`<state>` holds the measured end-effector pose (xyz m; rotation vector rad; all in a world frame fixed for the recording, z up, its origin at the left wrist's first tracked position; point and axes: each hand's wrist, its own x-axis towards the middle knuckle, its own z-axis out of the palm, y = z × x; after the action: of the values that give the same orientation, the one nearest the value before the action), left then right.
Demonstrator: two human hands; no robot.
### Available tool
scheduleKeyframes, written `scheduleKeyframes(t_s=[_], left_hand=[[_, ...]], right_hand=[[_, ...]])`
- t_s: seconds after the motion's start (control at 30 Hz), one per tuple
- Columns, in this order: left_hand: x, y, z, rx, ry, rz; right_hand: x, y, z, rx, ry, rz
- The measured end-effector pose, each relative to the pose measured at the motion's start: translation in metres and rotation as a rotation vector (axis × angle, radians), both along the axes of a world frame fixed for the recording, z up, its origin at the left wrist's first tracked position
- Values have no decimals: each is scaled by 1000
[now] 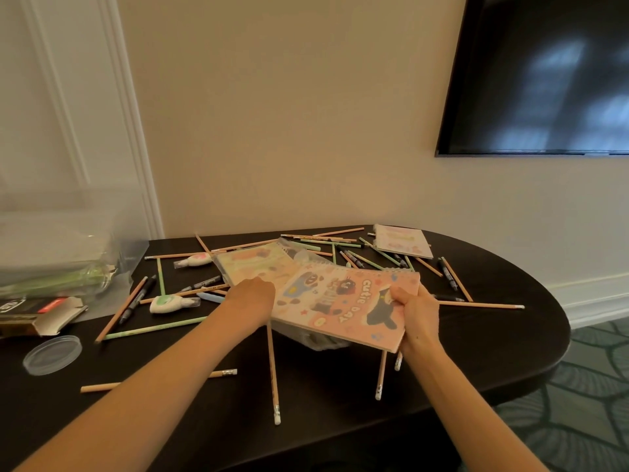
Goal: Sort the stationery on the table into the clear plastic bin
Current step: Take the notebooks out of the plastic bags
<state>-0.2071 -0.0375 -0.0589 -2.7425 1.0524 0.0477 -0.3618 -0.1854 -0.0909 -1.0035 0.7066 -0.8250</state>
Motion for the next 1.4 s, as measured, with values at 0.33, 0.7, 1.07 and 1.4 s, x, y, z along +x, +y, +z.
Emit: scheduleKeyframes(t_s=[0.33,0.7,1.07,1.4], left_hand=[[0,11,4,-81,-46,-143],[11,-12,-11,-210,-90,-55],[36,-43,-19,-466,-22,-181],[52,-68,-22,-537,-51,-102]], right_hand=[[62,58,-25,39,22,19],[53,43,-18,237,5,288],[103,48,-11,428,-146,405],[112,39,-30,339,20,502]])
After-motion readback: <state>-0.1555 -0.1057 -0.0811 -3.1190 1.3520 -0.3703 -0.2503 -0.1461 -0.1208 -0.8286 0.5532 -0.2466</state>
